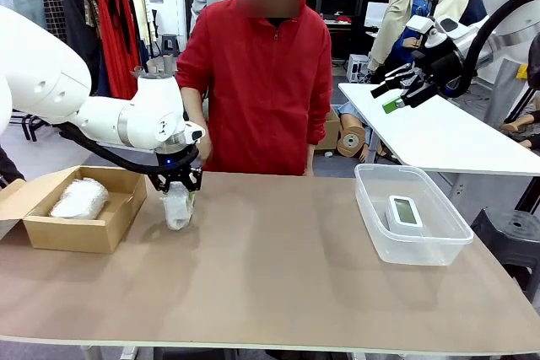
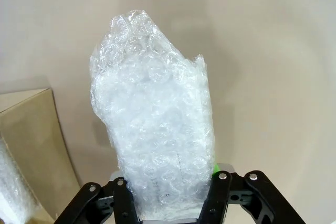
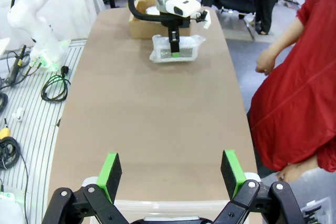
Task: Separate and place wrapped and unwrapped clocks.
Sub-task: Pick up the Digital clock indicated by the person.
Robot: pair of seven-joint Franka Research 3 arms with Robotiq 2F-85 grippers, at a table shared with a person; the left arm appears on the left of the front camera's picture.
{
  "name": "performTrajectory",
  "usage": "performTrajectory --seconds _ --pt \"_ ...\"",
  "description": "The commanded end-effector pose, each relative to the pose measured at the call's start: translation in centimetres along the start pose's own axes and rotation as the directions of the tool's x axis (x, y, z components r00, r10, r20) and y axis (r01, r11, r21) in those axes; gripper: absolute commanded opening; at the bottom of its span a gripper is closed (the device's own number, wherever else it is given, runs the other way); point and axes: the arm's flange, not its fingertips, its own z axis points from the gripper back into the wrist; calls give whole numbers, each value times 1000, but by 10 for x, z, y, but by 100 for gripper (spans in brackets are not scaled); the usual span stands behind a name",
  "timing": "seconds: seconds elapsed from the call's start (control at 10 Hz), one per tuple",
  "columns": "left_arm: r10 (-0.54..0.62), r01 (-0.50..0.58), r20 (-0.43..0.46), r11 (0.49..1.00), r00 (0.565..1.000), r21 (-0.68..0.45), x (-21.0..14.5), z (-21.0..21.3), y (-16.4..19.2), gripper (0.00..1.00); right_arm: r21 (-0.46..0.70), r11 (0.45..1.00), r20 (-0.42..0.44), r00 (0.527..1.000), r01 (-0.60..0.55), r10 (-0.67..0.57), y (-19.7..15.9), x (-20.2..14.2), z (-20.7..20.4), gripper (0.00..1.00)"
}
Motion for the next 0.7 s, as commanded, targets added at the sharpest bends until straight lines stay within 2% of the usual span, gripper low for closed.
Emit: performTrajectory --seconds 0.0,0.2,0.4,0.6 --pt "-30 31 26 999 999 -30 -6 27 -2 0 2 1000 2 1000 -1 1 0 1 0 100" --pt "-55 56 11 998 998 -10 -9 57 -11 0 2 1000 2 1000 -1 1 0 1 0 100" --pt "-135 135 40 991 990 24 -16 107 -27 0 2 1000 2 1000 -1 1 0 1 0 100" --pt "-220 220 48 975 974 -4 -22 150 -47 0 2 1000 2 1000 -1 1 0 1 0 100"
